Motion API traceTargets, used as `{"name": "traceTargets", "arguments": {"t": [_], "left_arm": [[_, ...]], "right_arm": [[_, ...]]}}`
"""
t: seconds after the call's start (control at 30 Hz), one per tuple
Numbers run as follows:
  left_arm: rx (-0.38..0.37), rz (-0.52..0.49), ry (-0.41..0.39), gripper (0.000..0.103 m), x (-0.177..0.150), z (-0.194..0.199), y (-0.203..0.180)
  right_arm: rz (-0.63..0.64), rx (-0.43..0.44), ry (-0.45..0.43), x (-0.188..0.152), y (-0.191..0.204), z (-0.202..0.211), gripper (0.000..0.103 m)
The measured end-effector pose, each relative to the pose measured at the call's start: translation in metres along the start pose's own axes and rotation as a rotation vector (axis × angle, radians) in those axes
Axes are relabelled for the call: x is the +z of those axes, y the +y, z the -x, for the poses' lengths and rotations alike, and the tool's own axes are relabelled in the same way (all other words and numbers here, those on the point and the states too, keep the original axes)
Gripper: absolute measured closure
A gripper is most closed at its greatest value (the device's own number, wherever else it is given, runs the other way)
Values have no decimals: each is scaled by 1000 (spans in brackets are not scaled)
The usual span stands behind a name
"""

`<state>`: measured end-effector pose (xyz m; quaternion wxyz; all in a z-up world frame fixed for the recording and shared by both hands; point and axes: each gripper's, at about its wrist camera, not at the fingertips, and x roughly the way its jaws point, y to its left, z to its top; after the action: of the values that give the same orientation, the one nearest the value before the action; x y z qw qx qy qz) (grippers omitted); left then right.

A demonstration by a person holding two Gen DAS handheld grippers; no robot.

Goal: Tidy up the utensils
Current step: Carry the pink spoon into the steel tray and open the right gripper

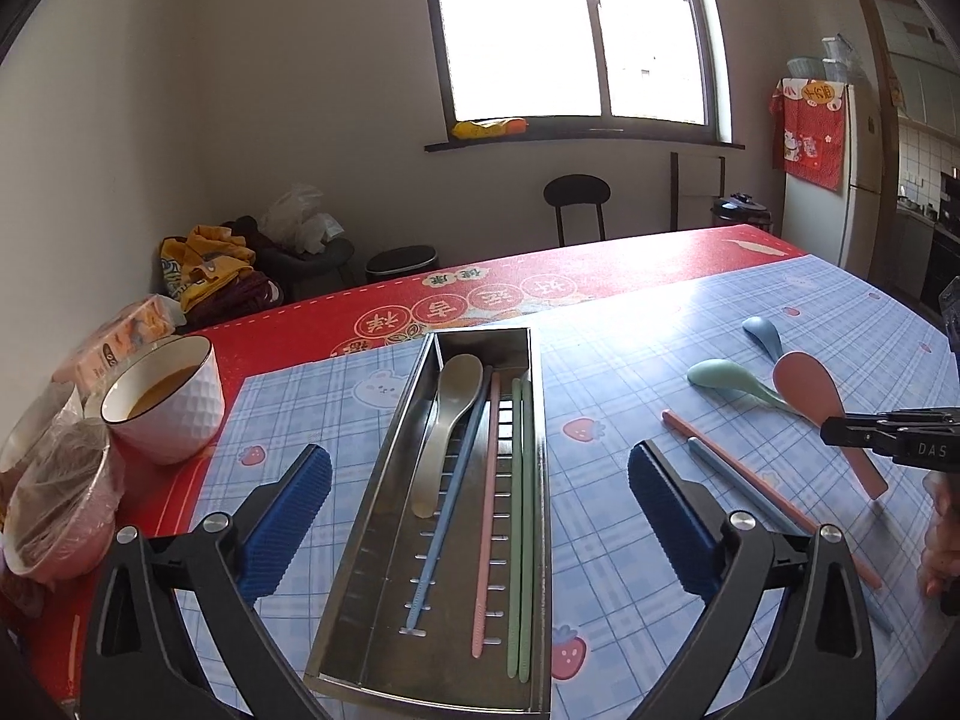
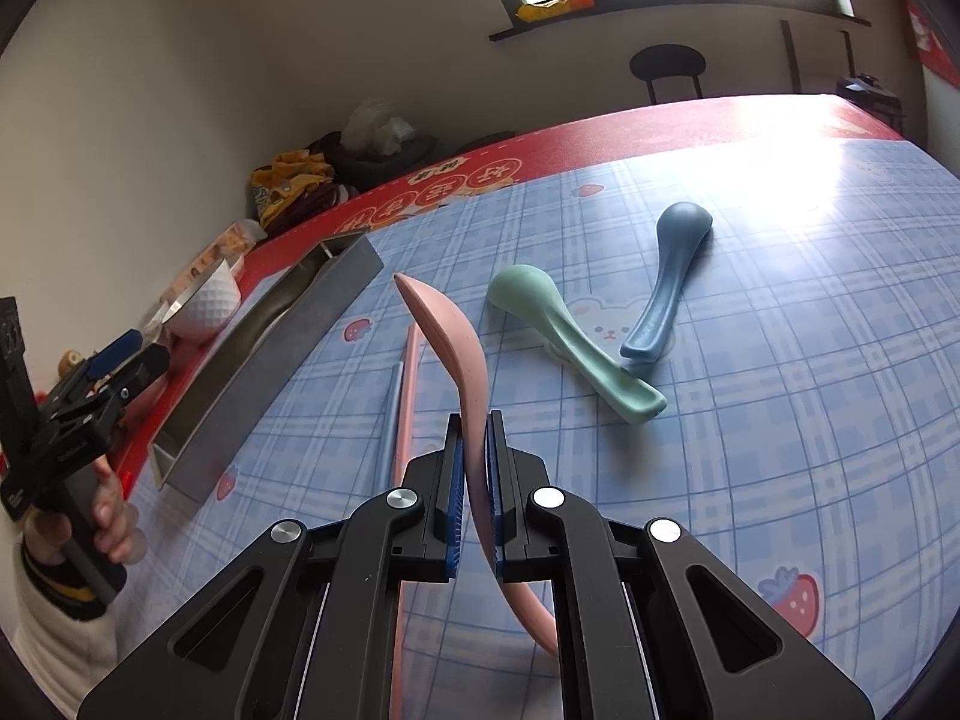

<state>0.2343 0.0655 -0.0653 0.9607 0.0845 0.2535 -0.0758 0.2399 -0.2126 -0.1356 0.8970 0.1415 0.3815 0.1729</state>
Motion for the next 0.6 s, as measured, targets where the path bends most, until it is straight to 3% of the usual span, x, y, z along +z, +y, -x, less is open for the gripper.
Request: {"name": "traceTargets", "arguments": {"t": [0.33,0.47,0.6], "left_arm": [[-13,8,-42,6,-10,8,6],[-36,64,-47,6,-8,12,18],[-8,99,-54,6,-7,15,30]], "right_arm": [[49,-84,31,1,8,-5,96],[62,-117,68,6,11,-11,96],[96,-129,92,15,23,-14,96]]}}
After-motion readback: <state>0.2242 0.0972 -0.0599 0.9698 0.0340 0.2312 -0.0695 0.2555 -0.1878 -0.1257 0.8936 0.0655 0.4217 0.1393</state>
